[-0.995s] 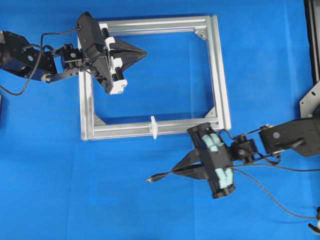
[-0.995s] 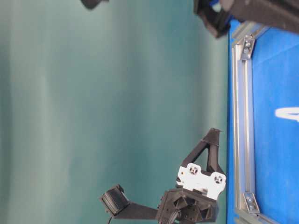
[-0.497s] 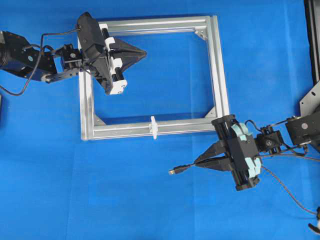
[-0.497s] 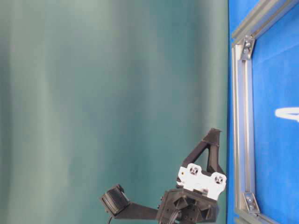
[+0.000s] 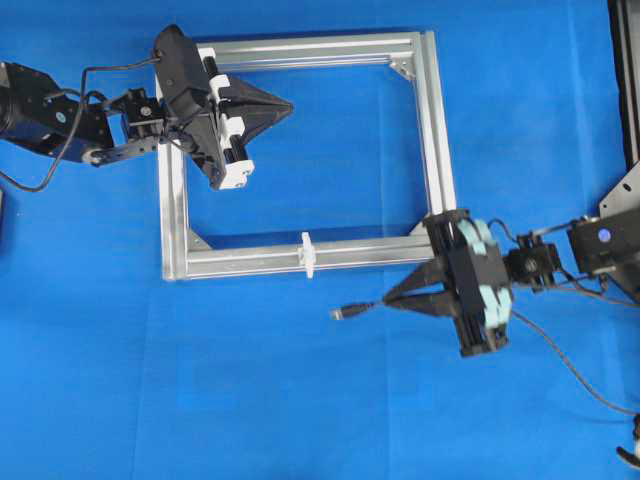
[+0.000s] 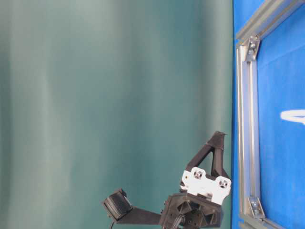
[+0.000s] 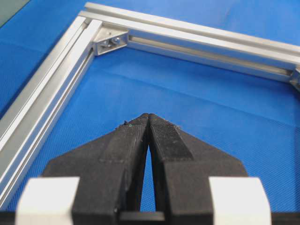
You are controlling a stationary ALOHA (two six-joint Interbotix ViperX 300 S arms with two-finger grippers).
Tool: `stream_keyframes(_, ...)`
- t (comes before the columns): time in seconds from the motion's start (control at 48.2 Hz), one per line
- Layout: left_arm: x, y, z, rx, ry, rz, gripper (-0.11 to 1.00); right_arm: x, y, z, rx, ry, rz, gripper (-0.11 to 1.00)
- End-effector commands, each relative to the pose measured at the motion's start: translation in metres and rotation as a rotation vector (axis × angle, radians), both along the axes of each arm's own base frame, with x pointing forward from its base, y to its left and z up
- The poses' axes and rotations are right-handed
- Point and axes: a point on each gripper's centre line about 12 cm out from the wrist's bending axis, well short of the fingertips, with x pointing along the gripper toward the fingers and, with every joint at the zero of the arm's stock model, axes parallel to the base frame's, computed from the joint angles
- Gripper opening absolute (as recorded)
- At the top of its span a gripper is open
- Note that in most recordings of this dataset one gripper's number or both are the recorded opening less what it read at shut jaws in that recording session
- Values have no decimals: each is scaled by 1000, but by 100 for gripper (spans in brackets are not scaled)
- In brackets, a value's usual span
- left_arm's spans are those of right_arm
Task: Insert the wire through the string loop located in the center.
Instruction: 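Lift the cable and carry it right and up toward the frame rail, then move the plug leftward along the rail and push it through the white loop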
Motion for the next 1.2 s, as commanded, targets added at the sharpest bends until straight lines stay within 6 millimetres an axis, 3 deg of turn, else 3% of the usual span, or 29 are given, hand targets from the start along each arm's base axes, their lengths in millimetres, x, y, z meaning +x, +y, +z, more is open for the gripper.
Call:
stream_keyframes(0.0, 2, -3, 14, 11, -40, -9, 0, 4, -10, 8, 7, -30, -33, -2)
stream_keyframes(0.373, 2, -4, 13, 12, -38, -12, 0, 8, -43, 2, 3, -9, -142, -2)
stream_keyframes(1.181, 2, -4, 13, 12, -38, -14, 0, 11, -47, -1, 2, -4, -154, -2)
